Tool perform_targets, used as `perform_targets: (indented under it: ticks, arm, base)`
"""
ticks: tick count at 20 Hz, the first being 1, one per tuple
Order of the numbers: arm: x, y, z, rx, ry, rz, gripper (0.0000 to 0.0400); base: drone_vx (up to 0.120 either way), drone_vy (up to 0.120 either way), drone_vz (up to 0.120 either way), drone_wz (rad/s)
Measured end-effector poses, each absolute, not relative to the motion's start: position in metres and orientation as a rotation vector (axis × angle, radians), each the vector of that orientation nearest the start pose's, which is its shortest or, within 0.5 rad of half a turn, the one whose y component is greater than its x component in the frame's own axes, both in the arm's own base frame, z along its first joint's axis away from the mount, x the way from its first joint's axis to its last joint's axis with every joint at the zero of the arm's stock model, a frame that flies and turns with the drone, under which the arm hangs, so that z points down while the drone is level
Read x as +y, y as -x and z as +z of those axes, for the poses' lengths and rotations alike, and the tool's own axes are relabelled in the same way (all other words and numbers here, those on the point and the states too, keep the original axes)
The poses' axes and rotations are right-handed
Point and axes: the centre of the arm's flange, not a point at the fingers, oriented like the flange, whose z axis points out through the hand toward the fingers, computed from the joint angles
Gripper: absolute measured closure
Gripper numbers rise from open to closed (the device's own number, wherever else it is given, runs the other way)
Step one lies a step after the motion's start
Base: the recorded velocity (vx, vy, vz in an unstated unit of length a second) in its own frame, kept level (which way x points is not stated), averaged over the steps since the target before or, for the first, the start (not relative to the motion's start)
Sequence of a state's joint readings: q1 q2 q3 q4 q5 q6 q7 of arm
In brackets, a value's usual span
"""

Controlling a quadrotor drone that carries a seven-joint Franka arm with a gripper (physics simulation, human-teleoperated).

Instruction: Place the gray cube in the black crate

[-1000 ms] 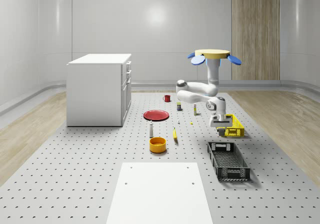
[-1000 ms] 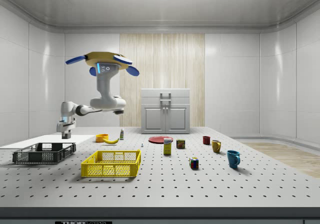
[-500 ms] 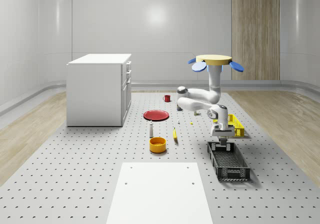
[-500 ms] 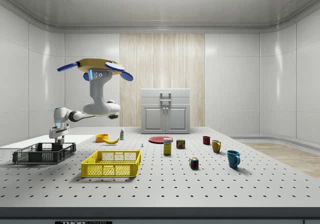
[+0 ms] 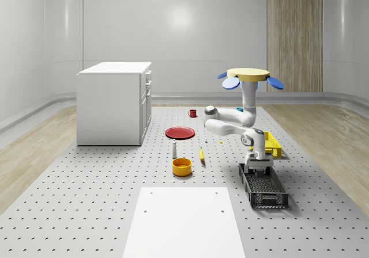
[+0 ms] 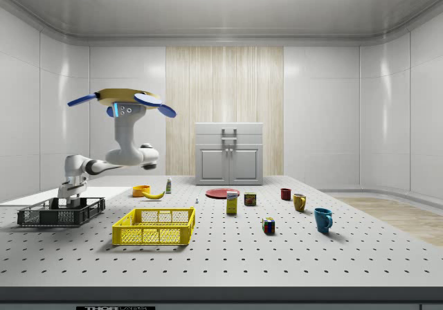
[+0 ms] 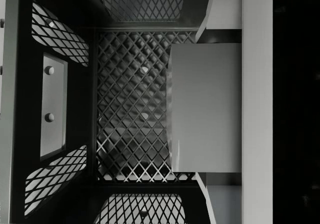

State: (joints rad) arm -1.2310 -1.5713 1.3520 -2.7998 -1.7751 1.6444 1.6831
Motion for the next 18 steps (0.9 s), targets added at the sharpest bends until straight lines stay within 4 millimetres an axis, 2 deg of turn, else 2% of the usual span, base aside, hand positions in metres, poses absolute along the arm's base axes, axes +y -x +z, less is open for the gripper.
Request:
perform_targets:
  ticks: [2, 8, 12, 15, 18]
  arm:
    - [0.008, -0.3267, 0.5027, -0.002, -0.001, 0.787, 0.0149]
    - [0.008, -0.3267, 0.5027, -0.002, -0.001, 0.786, 0.0149]
    - [0.008, -0.3267, 0.5027, -0.002, -0.001, 0.786, 0.006]
    - [0.008, -0.3267, 0.5027, -0.002, -0.001, 0.786, 0.0028]
    - [0.008, -0.3267, 0.5027, -0.002, -0.001, 0.786, 0.0013]
  base:
    - [0.12, 0.0, -0.1, 0.0]
    - [0.12, 0.0, 0.0, 0.0]
    - [0.01, 0.0, 0.0, 0.0]
    - [0.0, 0.0, 0.0, 0.0]
    - [0.0, 0.0, 0.0, 0.0]
